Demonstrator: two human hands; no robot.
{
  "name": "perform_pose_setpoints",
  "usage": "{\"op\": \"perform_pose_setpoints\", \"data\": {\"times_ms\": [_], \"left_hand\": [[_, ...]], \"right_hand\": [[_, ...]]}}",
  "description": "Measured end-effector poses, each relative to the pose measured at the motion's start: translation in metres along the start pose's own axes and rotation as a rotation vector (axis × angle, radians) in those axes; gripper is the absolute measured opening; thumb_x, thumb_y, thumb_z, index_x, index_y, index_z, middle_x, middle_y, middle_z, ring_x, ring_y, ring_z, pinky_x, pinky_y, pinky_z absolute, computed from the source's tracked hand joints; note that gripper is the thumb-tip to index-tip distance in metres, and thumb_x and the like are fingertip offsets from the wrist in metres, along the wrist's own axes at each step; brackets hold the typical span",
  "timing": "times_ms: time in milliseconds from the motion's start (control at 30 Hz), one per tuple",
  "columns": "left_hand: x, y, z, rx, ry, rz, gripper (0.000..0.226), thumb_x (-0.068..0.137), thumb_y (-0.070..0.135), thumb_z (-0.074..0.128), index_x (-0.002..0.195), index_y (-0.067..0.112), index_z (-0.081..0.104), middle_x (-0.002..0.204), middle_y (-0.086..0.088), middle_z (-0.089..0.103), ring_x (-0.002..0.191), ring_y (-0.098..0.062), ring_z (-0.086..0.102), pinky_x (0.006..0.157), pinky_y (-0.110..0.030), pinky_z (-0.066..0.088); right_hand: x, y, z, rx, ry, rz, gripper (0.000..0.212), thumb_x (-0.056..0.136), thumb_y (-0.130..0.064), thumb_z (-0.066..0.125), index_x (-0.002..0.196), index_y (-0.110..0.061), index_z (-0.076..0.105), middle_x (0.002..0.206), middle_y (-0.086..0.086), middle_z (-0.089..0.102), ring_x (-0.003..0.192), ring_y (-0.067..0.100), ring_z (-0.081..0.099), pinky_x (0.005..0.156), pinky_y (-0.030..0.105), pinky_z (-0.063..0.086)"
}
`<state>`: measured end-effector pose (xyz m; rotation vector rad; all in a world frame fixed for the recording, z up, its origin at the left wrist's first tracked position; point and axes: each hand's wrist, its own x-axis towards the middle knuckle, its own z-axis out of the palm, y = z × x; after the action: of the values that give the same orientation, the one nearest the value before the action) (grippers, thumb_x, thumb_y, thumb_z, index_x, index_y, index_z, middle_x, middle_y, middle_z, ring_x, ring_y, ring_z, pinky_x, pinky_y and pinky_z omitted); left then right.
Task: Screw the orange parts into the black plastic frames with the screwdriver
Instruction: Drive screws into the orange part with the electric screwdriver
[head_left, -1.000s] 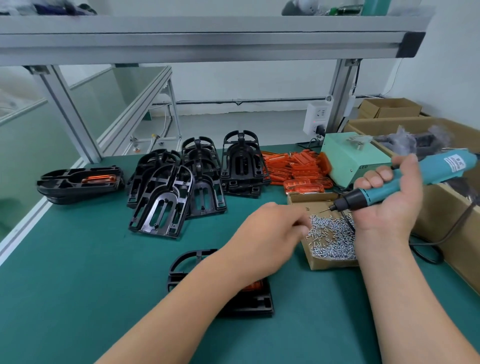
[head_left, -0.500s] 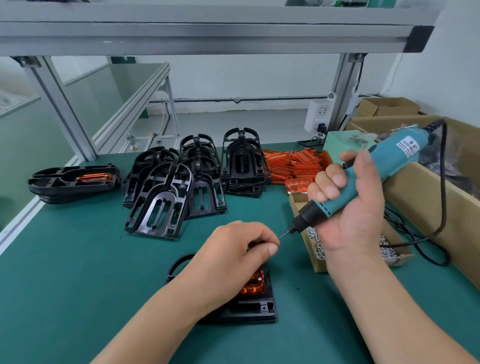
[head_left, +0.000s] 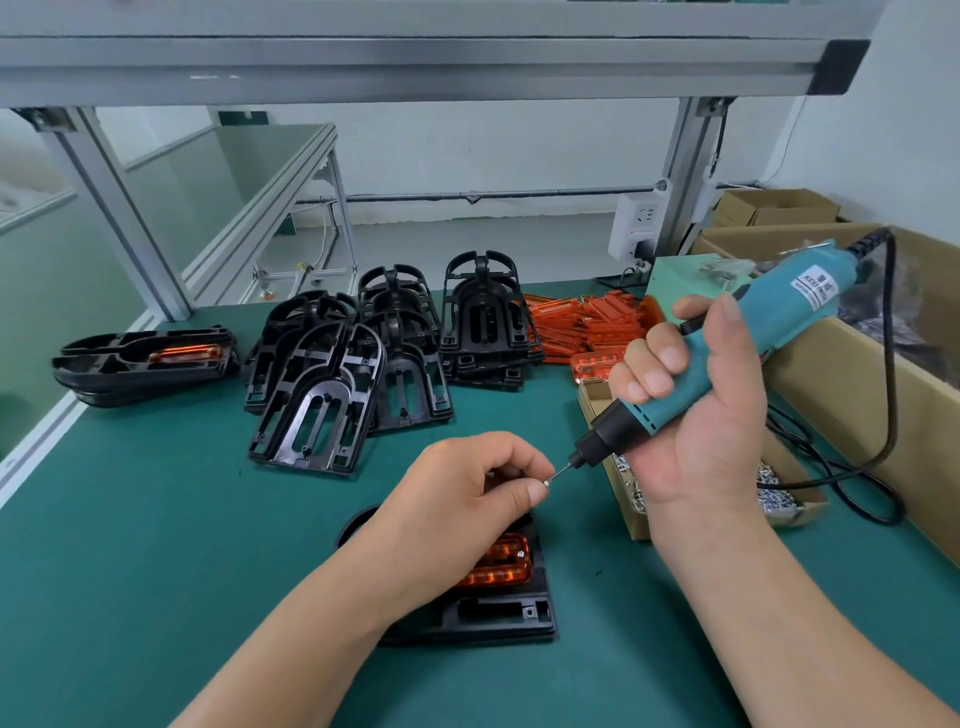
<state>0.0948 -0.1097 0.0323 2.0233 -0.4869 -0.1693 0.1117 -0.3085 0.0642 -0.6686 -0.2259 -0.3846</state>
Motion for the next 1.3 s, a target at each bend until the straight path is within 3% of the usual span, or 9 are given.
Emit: {"op": "perform_pose_setpoints", "data": {"times_ms": [567,900,967,1067,1167,1300], "left_hand": [[0.002,-0.006,0.0,-0.009,-0.019,-0.027,0.009,0.094,0.036,0.072,0.097,0.045,0.072,0.079,0.017,0.07,0.056,-0.002,0.05,0.054,-0.015,0.042],[0.002,-0.004,-0.003,0.006,-0.013,-0.031,0.011,0.092,0.033,0.075,0.095,0.044,0.074,0.084,0.016,0.074,0.064,-0.004,0.058,0.064,-0.029,0.053],[0.002,-0.002,-0.008,0.02,-0.043,-0.019,0.01,0.09,0.035,0.075,0.096,0.044,0.075,0.086,0.017,0.075,0.071,-0.001,0.064,0.074,-0.028,0.057],[0.002,0.0,-0.021,0.016,-0.148,-0.012,0.02,0.092,0.036,0.073,0.109,0.047,0.072,0.096,0.018,0.078,0.095,-0.004,0.072,0.095,-0.037,0.056],[0.004,-0.003,-0.036,0.079,-0.143,0.028,0.03,0.101,0.035,0.066,0.128,0.049,0.065,0.101,0.02,0.078,0.099,0.0,0.072,0.098,-0.031,0.053],[0.006,-0.016,-0.063,0.26,-0.119,-0.045,0.023,0.1,0.039,0.067,0.121,0.045,0.071,0.103,0.026,0.074,0.098,0.009,0.068,0.092,-0.025,0.053]], "right_hand": [[-0.002,0.003,0.0,-0.06,-0.079,-0.01,0.021,0.11,-0.029,0.047,0.098,-0.019,0.061,0.068,-0.005,0.048,0.053,0.008,0.046,0.054,0.024,0.041],[-0.002,0.012,0.001,-0.067,-0.017,0.008,0.025,0.1,-0.043,0.061,0.099,-0.019,0.058,0.071,-0.004,0.045,0.056,0.008,0.043,0.056,0.023,0.041],[-0.002,0.014,-0.001,-0.041,0.02,0.031,0.025,0.102,-0.043,0.06,0.1,-0.018,0.058,0.071,-0.005,0.046,0.057,0.008,0.043,0.056,0.023,0.041],[-0.004,0.02,-0.002,-0.022,0.07,0.073,0.026,0.103,-0.044,0.062,0.1,-0.018,0.058,0.071,-0.005,0.046,0.057,0.008,0.043,0.057,0.023,0.042],[-0.009,0.027,0.0,-0.029,0.077,0.114,0.025,0.105,-0.043,0.06,0.099,-0.018,0.059,0.07,-0.005,0.046,0.056,0.009,0.044,0.056,0.024,0.043],[-0.018,0.037,0.007,-0.06,0.013,0.147,0.024,0.101,-0.041,0.064,0.097,-0.017,0.06,0.069,-0.003,0.046,0.054,0.01,0.045,0.055,0.024,0.043]]}}
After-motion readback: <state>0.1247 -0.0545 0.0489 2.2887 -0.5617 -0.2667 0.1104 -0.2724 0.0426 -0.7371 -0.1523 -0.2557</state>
